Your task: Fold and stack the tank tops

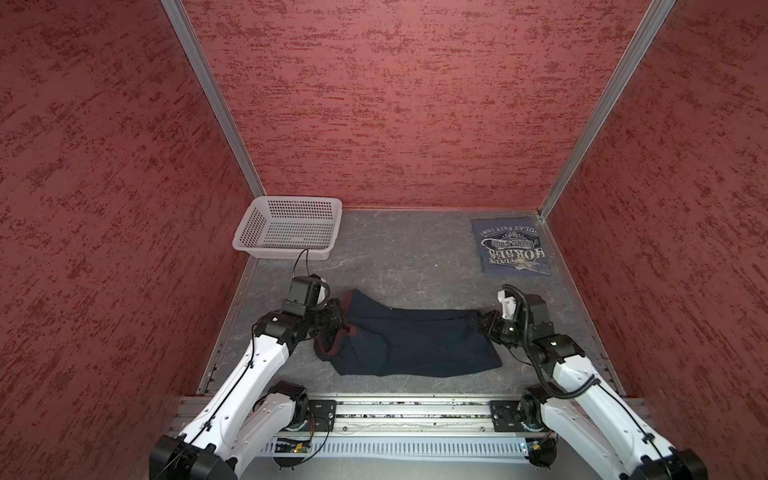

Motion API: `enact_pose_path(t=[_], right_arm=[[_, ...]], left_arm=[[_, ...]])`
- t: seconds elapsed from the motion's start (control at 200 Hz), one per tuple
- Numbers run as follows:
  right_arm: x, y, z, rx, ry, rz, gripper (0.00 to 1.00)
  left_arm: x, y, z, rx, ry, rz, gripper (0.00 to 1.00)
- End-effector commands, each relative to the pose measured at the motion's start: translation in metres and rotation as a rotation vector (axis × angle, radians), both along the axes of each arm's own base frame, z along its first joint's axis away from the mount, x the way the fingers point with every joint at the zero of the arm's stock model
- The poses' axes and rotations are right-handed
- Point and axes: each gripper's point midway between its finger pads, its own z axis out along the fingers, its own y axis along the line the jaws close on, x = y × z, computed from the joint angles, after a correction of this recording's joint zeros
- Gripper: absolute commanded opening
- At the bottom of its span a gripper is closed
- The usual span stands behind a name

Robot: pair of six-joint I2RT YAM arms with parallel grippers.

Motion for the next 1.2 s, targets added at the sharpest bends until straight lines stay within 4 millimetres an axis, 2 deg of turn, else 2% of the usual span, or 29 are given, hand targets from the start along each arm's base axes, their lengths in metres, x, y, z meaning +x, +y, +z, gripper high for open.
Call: enact_pose_path(t=[0.0, 0.115, 0.255, 0.361, 0.461, 0.576, 0.711, 1.007, 1.197], right_arm=[[-0.001, -0.003, -0.003, -0.040, 0.013, -0.004, 0.15], [0.003, -0.009, 0.009, -0.080, 0.001, -0.022, 0.04], [0.005, -0.033, 0.049, -0.188, -0.067, -0.109, 0.00], [0.005, -0.047, 0.079, -0.215, -0.133, -0.176, 0.00], [0.005, -0.051, 0.090, -0.220, -0.164, -0.201, 0.00], [0.007, -0.046, 0.091, -0.190, -0.181, -0.190, 0.00], [0.009, -0.045, 0.089, -0.189, -0.179, -0.185, 0.00], [0.009, -0.043, 0.084, -0.187, -0.178, -0.175, 0.00], [0.008, -0.043, 0.082, -0.188, -0.174, -0.171, 0.00]], left_arm=[[0.008, 0.000, 0.012, 0.002, -0.035, 0.005, 0.00], [0.008, 0.001, 0.019, 0.001, -0.049, 0.006, 0.00], [0.010, -0.005, 0.029, -0.017, -0.075, -0.013, 0.00], [0.011, -0.023, 0.033, -0.007, -0.087, -0.076, 0.00], [0.008, -0.048, 0.035, 0.031, -0.109, -0.162, 0.03], [0.004, -0.075, 0.039, 0.036, -0.125, -0.244, 0.04], [0.001, -0.089, 0.042, 0.039, -0.139, -0.285, 0.06], [0.001, -0.086, 0.023, 0.088, -0.090, -0.280, 0.24], [0.003, -0.089, 0.016, 0.104, -0.072, -0.280, 0.32]])
